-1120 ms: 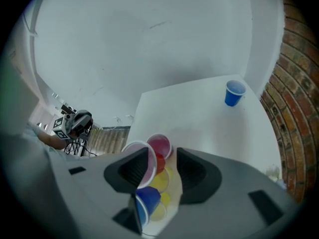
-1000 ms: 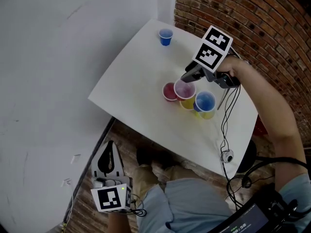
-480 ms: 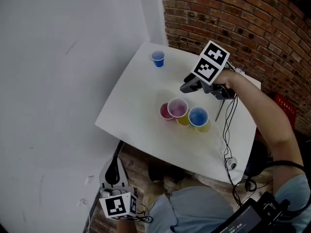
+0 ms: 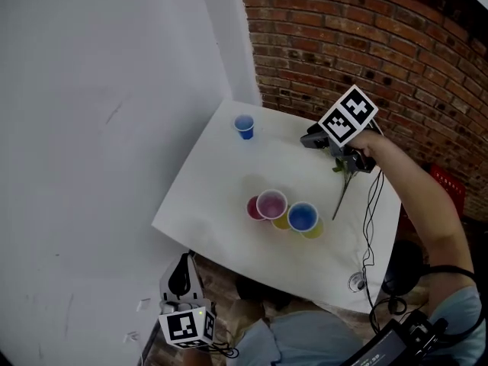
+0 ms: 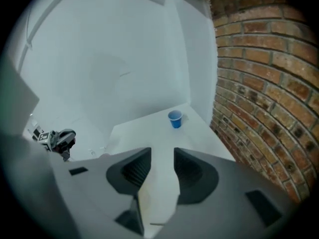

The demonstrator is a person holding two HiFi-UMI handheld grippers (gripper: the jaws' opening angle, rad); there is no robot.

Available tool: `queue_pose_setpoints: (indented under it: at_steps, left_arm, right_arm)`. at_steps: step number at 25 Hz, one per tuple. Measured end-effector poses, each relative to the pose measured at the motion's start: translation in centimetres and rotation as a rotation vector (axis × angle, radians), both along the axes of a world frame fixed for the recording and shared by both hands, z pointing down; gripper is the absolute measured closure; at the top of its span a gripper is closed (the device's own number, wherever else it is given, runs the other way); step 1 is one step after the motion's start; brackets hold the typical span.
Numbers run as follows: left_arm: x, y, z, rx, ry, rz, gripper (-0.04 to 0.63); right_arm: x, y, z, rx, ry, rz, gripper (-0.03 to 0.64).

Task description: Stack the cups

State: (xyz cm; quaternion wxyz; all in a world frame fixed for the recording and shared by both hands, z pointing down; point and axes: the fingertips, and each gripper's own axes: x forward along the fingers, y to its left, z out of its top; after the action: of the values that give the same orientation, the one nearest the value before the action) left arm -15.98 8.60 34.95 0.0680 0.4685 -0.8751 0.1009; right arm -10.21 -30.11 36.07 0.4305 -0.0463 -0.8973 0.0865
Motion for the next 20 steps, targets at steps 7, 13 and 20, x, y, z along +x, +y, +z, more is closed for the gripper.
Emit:
queue_pose_setpoints:
  at_steps: [7, 13, 20]
  left_arm:
    - [-4.1, -0.8, 0.6, -0.016, 0.016, -0.028, 0.586]
    - [-8.6, -1.5, 1.6, -0.043, 0.04, -0.045, 0.586]
    - [-12.3, -2.3, 4.0, -0.067, 0.095, -0.044, 0.586]
  right_arm:
    - [-4.9, -6.7, -0.3, 0.024, -0.052, 0.156, 0.505]
    - [-10.0, -10.7, 3.9, -0.061, -0.014, 0.21, 0.481]
    - [-16.2, -10.7, 8.0, -0.086, 0.044, 0.18, 0.477]
